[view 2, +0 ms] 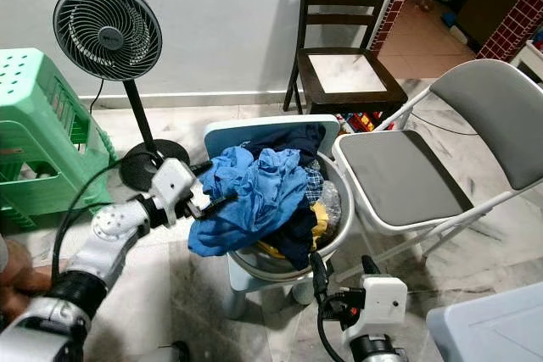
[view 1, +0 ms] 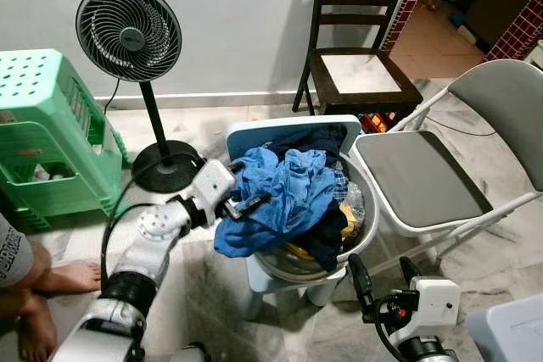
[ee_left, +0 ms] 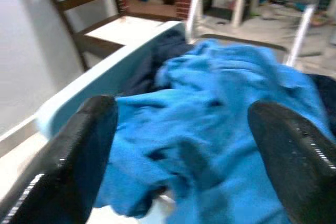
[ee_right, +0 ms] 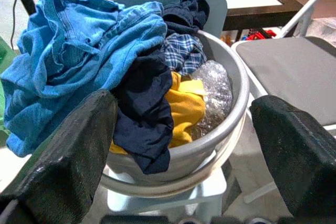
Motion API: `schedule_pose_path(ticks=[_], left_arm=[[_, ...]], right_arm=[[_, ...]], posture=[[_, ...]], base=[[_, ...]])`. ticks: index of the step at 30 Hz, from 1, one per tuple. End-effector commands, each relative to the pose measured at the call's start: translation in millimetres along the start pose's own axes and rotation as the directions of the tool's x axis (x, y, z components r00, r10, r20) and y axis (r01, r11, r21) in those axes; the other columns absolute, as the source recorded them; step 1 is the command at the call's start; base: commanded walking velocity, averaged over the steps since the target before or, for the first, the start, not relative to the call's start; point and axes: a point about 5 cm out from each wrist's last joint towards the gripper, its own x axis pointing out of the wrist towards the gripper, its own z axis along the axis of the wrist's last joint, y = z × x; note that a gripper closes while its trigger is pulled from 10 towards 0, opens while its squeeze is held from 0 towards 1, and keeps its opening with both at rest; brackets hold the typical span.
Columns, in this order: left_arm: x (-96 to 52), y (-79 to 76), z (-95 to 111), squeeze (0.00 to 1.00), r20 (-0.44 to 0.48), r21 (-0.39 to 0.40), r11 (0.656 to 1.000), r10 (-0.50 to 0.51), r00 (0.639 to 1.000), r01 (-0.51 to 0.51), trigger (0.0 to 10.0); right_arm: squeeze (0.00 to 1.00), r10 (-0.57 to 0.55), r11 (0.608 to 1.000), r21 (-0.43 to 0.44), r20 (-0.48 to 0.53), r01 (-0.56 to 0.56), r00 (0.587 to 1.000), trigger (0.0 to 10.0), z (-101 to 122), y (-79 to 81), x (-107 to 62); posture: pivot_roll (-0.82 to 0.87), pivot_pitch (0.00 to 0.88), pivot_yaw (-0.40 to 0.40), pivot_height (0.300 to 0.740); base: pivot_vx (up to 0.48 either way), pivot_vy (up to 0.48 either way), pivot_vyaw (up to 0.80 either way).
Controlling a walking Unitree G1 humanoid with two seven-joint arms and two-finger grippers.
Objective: Hang hanger
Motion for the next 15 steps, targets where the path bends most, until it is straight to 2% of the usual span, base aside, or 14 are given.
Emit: schedule_pose_path(ticks=[1, 5, 6, 15], left_arm=[[2.1, 2.5, -4, 1.00, -0.041, -0.018, 1.000, 0.016, 0.999, -0.017, 10.0], [5.4, 2.5, -6, 1.00, -0.074, -0.029, 1.000, 0.001, 0.997, -0.003, 10.0], [7.6, 0.8, -5, 0.00, -0.071, -0.038, 0.999, -0.017, 0.997, 0.014, 10.0], [30.3, -12.4, 13, 0.00, -0.018, -0.026, 0.994, -0.108, 0.994, 0.107, 10.0]], right_arm=[[0.00, -0.026, 1.000, -0.012, -0.009, 0.026, 1.000, 10.0, -1, -5.8, -3.4], [0.00, -0.026, 1.000, -0.009, -0.008, 0.026, 1.000, 10.0, -1, -4.2, -3.6], [0.00, -0.026, 1.000, -0.009, -0.008, 0.026, 1.000, 10.0, -1, -4.0, -3.6], [0.00, -0.035, 0.999, -0.014, -0.006, 0.035, 0.999, 10.0, 0, -5.5, -6.2]], posture=[[0.05, 0.153, -0.121, 0.740], [0.05, 0.152, -0.120, 0.740], [0.04, 0.151, -0.119, 0.740], [0.02, 0.148, -0.113, 0.740]], base=[[0.000, 0.000, 0.00], [0.000, 0.000, 0.00], [0.000, 0.000, 0.00], [0.000, 0.000, 0.00]])
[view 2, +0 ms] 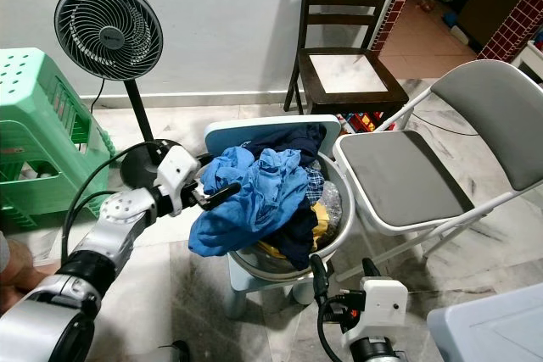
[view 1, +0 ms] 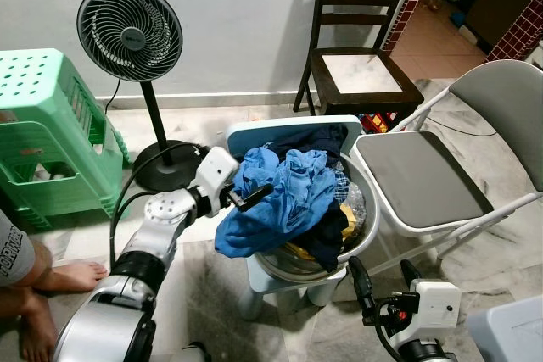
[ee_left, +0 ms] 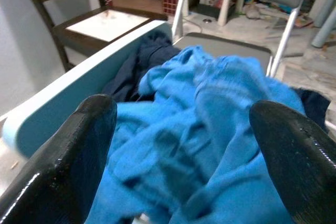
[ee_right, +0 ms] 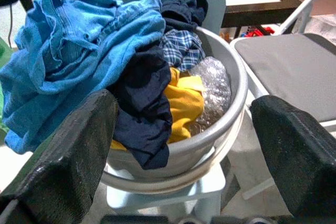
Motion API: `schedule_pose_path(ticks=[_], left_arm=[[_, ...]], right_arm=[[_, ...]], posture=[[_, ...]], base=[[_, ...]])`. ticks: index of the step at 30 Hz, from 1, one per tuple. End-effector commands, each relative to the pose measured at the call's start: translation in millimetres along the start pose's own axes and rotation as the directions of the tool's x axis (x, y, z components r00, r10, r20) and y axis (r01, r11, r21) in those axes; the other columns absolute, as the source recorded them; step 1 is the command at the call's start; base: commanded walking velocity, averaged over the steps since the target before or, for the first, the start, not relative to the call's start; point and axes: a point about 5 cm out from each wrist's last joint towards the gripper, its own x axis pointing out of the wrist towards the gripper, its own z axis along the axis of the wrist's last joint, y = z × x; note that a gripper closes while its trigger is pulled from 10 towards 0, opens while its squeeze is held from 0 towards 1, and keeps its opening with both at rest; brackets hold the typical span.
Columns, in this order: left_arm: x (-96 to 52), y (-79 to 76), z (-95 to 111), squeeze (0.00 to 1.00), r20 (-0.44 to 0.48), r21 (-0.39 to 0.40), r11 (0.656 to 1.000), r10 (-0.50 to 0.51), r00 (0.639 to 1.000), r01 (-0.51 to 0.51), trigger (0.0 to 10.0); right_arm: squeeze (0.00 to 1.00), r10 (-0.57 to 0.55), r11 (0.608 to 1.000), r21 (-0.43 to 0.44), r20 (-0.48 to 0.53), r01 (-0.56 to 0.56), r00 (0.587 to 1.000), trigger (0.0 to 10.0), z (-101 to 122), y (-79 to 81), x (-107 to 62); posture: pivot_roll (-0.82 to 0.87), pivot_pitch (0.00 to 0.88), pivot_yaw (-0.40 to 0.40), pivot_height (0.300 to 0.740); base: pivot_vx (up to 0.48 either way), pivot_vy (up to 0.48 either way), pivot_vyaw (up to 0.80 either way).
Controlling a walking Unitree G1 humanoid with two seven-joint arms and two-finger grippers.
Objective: Hang hanger
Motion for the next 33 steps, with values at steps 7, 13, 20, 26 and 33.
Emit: schedule_pose_path(ticks=[7, 13, 20, 26, 33], left_arm=[[14.8, -15.2, 3, 0.00, -0.032, 0.027, 0.994, -0.106, 0.994, 0.106, 9.6], [18.8, -20.4, -1, 0.00, -0.079, -0.003, 0.989, -0.149, 0.986, 0.150, 0.0], [19.7, -23.8, -7, 0.00, -0.123, -0.011, 0.984, -0.177, 0.977, 0.177, 4.4], [15.8, -22.9, -12, 0.00, -0.149, -0.008, 0.983, -0.181, 0.972, 0.182, 0.0], [12.9, -19.3, -14, 0.00, -0.159, -0.014, 0.986, -0.167, 0.973, 0.167, 0.0]], right_arm=[[0.00, -0.040, 0.999, -0.012, 0.006, 0.040, 0.999, 10.0, 2, -6.4, -4.9], [0.00, -0.052, 0.999, -0.012, 0.009, 0.052, 0.999, 10.0, 2, -6.9, -6.4], [0.00, -0.059, 0.998, -0.011, 0.004, 0.059, 0.998, 10.0, 2, -6.5, -8.6], [0.00, -0.062, 0.998, -0.010, 0.002, 0.062, 0.998, 10.0, 1, -7.0, -9.1], [0.00, -0.058, 0.998, -0.011, -0.001, 0.058, 0.998, 10.0, 0, -6.2, -7.6]], posture=[[0.02, 0.144, -0.109, 0.740], [0.00, 0.138, -0.097, 0.740], [0.00, 0.141, -0.094, 0.740], [0.00, 0.142, -0.094, 0.740], [0.00, 0.141, -0.099, 0.740]], base=[[0.000, 0.000, 0.00], [0.000, 0.000, 0.00], [0.000, 0.000, 0.00], [0.000, 0.000, 0.00], [0.000, 0.000, 0.00]])
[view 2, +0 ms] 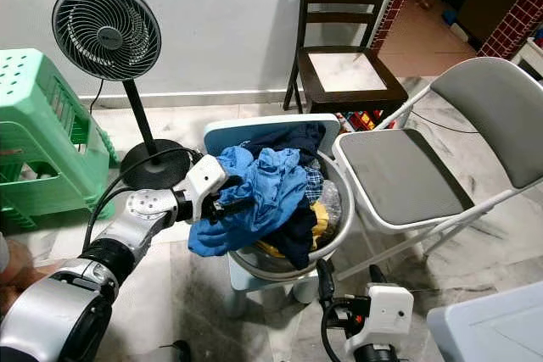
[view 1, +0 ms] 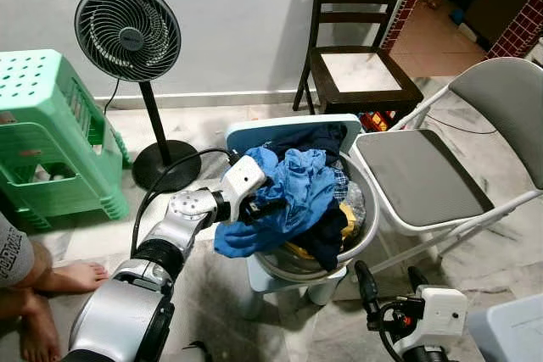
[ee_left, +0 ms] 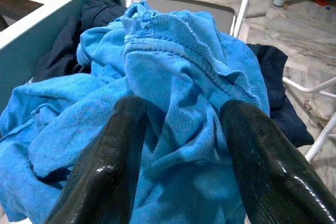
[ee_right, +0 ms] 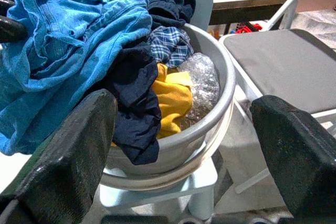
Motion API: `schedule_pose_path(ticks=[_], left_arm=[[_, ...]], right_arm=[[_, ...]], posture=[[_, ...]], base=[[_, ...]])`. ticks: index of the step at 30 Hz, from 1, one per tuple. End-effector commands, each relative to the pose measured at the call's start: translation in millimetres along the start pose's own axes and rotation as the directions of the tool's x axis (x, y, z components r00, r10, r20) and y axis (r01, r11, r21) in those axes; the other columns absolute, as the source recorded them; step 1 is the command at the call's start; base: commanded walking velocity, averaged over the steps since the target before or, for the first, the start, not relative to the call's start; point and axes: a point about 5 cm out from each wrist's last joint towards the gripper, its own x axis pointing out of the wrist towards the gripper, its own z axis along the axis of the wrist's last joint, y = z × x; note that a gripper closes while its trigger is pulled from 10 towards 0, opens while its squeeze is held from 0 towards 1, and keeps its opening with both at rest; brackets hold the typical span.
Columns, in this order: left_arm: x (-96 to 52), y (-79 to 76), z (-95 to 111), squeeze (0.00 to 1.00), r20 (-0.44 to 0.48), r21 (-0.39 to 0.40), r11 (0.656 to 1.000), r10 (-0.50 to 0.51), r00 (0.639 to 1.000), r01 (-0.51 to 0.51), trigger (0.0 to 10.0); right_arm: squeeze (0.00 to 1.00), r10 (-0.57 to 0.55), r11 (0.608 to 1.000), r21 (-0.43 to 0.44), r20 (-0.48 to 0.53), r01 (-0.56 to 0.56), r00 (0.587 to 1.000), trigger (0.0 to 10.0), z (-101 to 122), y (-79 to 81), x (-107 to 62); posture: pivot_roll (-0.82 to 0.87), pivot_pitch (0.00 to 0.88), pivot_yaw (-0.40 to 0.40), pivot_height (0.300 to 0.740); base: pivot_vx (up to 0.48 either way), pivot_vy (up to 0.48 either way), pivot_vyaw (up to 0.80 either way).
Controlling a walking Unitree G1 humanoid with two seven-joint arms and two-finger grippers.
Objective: Hang hanger
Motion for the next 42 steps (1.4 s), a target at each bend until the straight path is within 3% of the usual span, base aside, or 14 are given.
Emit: schedule_pose_path(ticks=[1, 18, 36, 37, 42], left_arm=[[2.1, -2.2, 0, 0.00, -0.011, 0.001, 1.000, -0.015, 1.000, 0.015, 0.0], [2.4, -1.8, 1, 0.00, -0.006, 0.012, 1.000, -0.008, 1.000, 0.008, 0.0], [5.4, -7.1, 3, 0.00, -0.003, 0.092, 0.995, -0.042, 0.999, 0.042, 0.0], [7.6, -10.3, 7, 0.00, 0.013, 0.129, 0.989, -0.070, 0.997, 0.068, 0.0], [17.2, -24.0, 17, 0.00, 0.072, 0.141, 0.982, -0.140, 0.988, 0.128, 0.0]], right_arm=[[0.00, -0.010, 1.000, -0.012, 0.003, 0.011, 1.000, 10.0, 2, -3.3, -1.7], [0.00, -0.015, 1.000, -0.019, 0.002, 0.015, 1.000, 10.0, 2, -4.8, 0.6], [0.00, -0.019, 1.000, -0.021, 0.004, 0.019, 1.000, 10.0, 2, -5.8, 1.0], [0.00, -0.020, 1.000, -0.021, 0.005, 0.020, 1.000, 10.0, 2, -6.1, 1.4], [0.00, -0.019, 1.000, -0.022, 0.004, 0.019, 1.000, 10.0, 2, -5.9, 1.7]], posture=[[0.00, 0.141, -0.099, 0.740], [0.01, 0.140, -0.103, 0.740], [0.01, 0.138, -0.102, 0.740], [0.01, 0.138, -0.103, 0.740], [0.01, 0.135, -0.102, 0.740]], base=[[0.000, 0.000, 0.00], [0.000, 0.000, 0.00], [0.000, 0.000, 0.00], [0.000, 0.000, 0.00], [0.000, 0.000, 0.00]])
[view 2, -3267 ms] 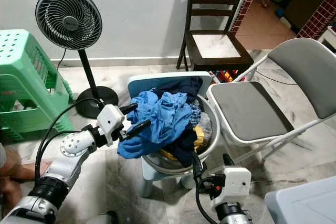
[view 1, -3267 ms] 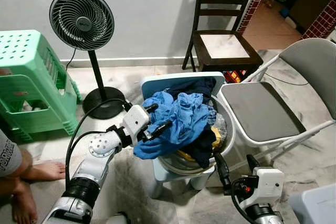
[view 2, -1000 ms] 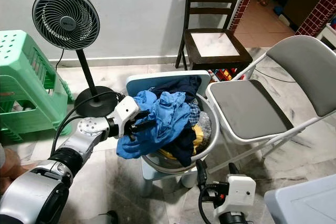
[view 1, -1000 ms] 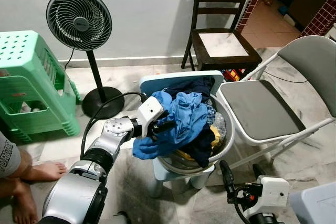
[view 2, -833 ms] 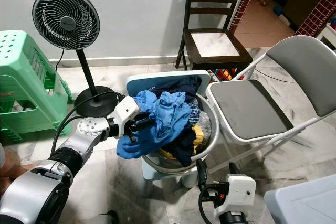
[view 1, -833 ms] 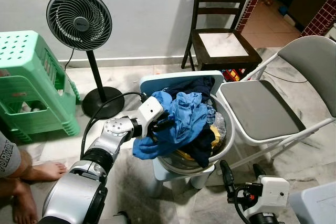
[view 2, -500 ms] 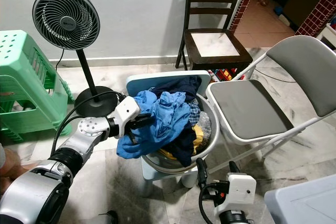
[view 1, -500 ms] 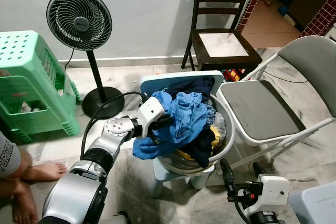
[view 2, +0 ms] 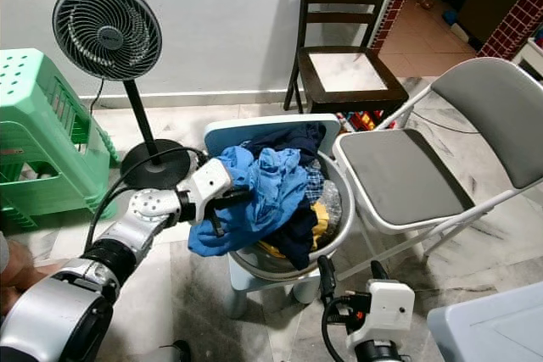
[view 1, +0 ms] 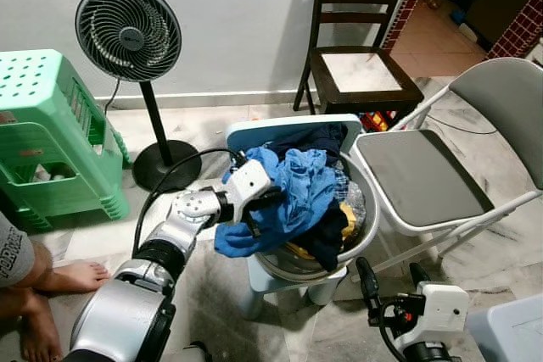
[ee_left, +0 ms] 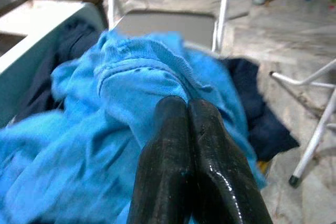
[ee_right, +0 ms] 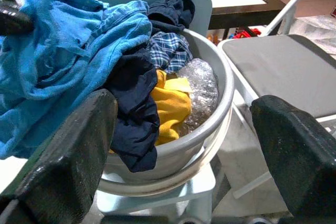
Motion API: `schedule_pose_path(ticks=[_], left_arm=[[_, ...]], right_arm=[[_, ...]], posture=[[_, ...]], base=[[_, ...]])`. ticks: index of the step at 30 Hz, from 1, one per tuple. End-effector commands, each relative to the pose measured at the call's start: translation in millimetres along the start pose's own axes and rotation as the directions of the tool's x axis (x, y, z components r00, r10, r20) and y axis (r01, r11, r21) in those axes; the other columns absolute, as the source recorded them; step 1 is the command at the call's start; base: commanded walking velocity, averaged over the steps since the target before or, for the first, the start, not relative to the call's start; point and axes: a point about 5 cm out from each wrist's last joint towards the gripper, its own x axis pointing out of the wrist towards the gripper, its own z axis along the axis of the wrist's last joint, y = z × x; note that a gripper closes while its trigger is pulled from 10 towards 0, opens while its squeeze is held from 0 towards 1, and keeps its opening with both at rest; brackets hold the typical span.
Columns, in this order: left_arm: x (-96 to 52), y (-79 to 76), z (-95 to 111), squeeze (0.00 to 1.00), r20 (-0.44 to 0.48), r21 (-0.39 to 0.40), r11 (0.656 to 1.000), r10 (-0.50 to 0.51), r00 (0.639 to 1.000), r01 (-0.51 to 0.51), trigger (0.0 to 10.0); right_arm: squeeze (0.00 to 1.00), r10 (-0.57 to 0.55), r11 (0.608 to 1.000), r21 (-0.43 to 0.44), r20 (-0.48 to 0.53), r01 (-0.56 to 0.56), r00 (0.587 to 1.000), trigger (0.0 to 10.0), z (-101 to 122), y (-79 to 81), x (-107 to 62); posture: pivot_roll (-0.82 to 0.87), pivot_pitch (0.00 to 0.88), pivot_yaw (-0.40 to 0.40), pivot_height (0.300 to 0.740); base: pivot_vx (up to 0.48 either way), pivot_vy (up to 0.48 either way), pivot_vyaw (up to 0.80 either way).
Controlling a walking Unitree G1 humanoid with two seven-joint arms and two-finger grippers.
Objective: Hang hanger
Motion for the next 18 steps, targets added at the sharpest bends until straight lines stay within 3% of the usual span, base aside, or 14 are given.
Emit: schedule_pose_path(ticks=[1, 3, 7, 11, 14, 18], left_arm=[[7.4, -10.1, 5, 0.00, 0.032, 0.021, 0.998, -0.055, 0.998, 0.054, 0.0], [13.4, -25.9, 3, 0.00, 0.047, 0.024, 0.992, -0.124, 0.991, 0.123, 0.0], [15.8, -37.4, 0, 0.00, 0.058, 0.023, 0.985, -0.170, 0.984, 0.169, 0.0], [15.5, -58.4, -13, 0.00, 0.023, 0.023, 0.966, -0.259, 0.966, 0.258, 0.0], [14.0, -65.6, -20, 0.00, -0.002, 0.011, 0.959, -0.283, 0.959, 0.283, 0.0], [9.7, -64.1, -26, 0.00, -0.025, 0.007, 0.970, -0.242, 0.970, 0.242, 0.0]], right_arm=[[0.00, -0.017, 1.000, -0.012, -0.013, 0.017, 1.000, 10.0, -2, -5.2, -2.5], [0.00, -0.015, 1.000, -0.011, -0.012, 0.015, 1.000, 10.0, -1, -4.6, -1.5], [0.00, -0.014, 1.000, -0.011, -0.010, 0.014, 1.000, 10.0, -1, -4.4, -1.1], [0.00, -0.011, 1.000, -0.013, -0.011, 0.011, 1.000, 10.0, -1, -4.4, -0.7], [0.00, -0.009, 1.000, -0.013, -0.010, 0.008, 1.000, 10.0, -1, -4.1, 0.3], [0.00, -0.007, 1.000, -0.015, -0.011, 0.006, 1.000, 10.0, -1, -4.3, 0.7]], posture=[[0.01, 0.135, -0.102, 0.740], [0.01, 0.134, -0.102, 0.740], [0.01, 0.134, -0.102, 0.740], [0.02, 0.134, -0.104, 0.740], [0.02, 0.132, -0.106, 0.740], [0.02, 0.130, -0.106, 0.740]], base=[[0.000, 0.000, 0.00], [0.000, 0.000, 0.00], [0.000, 0.000, 0.00], [0.000, 0.000, 0.00], [0.000, 0.000, 0.00], [0.000, 0.000, 0.00]])
